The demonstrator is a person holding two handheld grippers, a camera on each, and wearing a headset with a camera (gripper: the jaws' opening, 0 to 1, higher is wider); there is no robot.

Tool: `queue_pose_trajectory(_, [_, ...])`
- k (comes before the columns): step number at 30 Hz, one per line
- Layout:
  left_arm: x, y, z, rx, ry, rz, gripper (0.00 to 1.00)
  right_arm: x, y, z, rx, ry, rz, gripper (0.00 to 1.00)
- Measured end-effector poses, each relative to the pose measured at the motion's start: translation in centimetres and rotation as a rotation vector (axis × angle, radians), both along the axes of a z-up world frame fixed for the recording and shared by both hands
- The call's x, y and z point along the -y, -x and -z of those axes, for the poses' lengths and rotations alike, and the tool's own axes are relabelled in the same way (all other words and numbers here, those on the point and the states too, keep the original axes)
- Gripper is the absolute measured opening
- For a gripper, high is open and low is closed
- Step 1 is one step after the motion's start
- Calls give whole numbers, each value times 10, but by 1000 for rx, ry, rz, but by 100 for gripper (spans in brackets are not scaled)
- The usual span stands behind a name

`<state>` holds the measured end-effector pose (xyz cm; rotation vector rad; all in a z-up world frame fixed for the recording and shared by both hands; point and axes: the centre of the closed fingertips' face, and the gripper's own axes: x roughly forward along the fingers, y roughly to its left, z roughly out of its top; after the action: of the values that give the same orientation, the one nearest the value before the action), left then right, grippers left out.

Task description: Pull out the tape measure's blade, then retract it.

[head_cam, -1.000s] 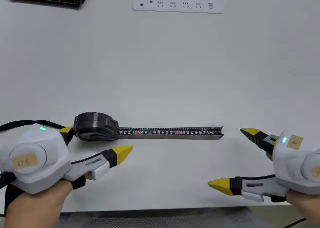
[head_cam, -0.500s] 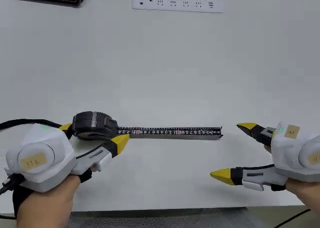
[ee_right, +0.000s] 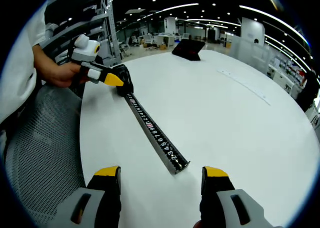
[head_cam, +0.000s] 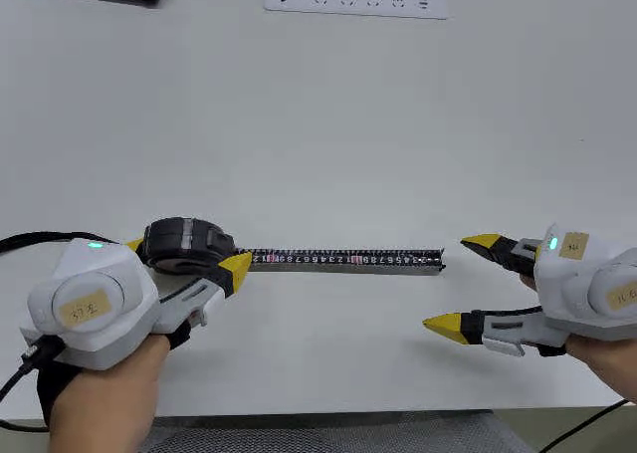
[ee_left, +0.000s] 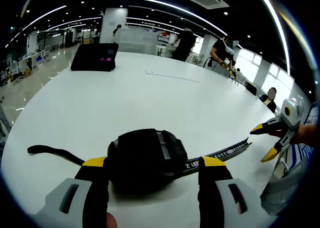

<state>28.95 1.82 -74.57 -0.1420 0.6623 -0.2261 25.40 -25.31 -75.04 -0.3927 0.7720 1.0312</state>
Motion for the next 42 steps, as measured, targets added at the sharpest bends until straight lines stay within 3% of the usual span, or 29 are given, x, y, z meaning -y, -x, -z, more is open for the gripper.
queue_pose_trajectory(19, [-5, -5, 4, -15, 10, -44, 61, 0, -8, 4, 15, 51, -74, 48])
queue_pose_trajectory(42, [-5, -5, 4, -31, 11, -36, 61, 7, -25, 23, -21, 172, -300, 22])
